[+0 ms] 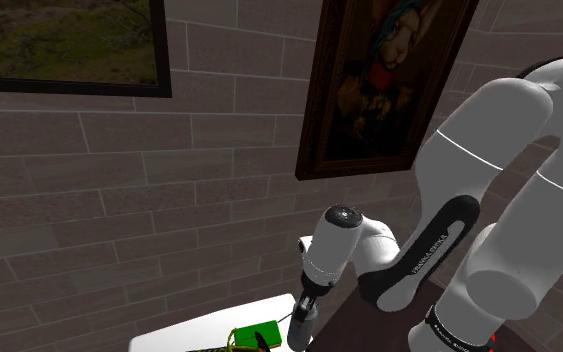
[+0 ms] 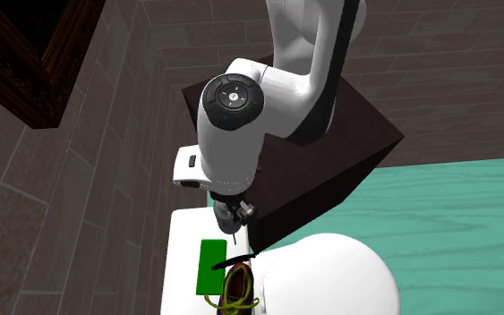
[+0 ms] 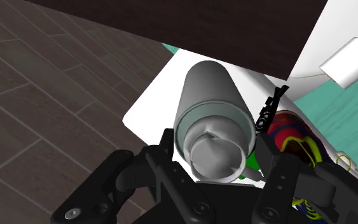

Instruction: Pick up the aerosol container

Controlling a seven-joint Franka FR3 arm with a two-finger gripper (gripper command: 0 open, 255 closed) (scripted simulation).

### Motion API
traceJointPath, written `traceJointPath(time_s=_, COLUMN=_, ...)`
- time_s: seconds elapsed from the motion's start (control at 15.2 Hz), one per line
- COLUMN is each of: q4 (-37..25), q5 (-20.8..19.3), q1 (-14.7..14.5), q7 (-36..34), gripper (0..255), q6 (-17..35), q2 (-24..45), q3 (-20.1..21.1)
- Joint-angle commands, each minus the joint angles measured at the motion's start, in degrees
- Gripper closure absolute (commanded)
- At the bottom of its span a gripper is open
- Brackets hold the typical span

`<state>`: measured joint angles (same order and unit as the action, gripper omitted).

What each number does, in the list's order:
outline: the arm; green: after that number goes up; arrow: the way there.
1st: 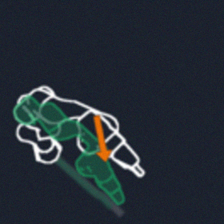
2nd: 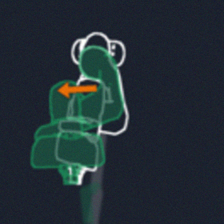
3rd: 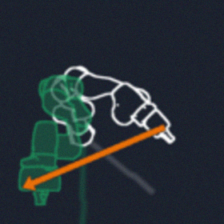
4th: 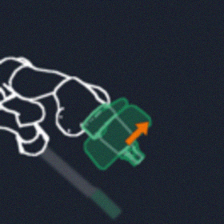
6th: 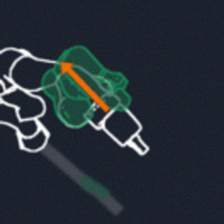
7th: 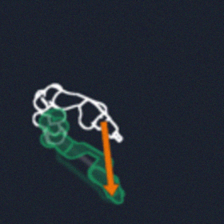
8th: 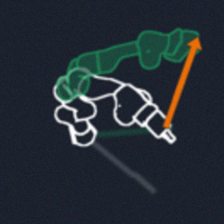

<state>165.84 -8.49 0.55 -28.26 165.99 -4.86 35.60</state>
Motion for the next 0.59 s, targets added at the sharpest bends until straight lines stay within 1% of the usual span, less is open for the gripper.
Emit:
traceJointPath(time_s=0.0, q4=0.14, q5=6.75, q1=-2.89, q7=4.70, gripper=255, q6=-2.17, q2=-2.75, q3=-1.15)
traceJointPath(time_s=0.13, q4=0.16, q5=10.61, q1=-5.39, q7=7.52, gripper=255, q6=-4.51, q2=-5.32, q3=-2.69)
traceJointPath(time_s=0.26, q4=0.07, q5=13.30, q1=-7.29, q7=9.52, gripper=255, q6=-6.91, q2=-7.78, q3=-3.98)
traceJointPath(time_s=0.4, q4=-0.09, q5=15.23, q1=-8.77, q7=11.00, gripper=255, q6=-9.34, q2=-10.12, q3=-5.07)
traceJointPath(time_s=0.53, q4=-0.10, q5=15.33, q1=-8.90, q7=11.08, gripper=255, q6=-9.52, q2=-10.29, q3=-5.18)
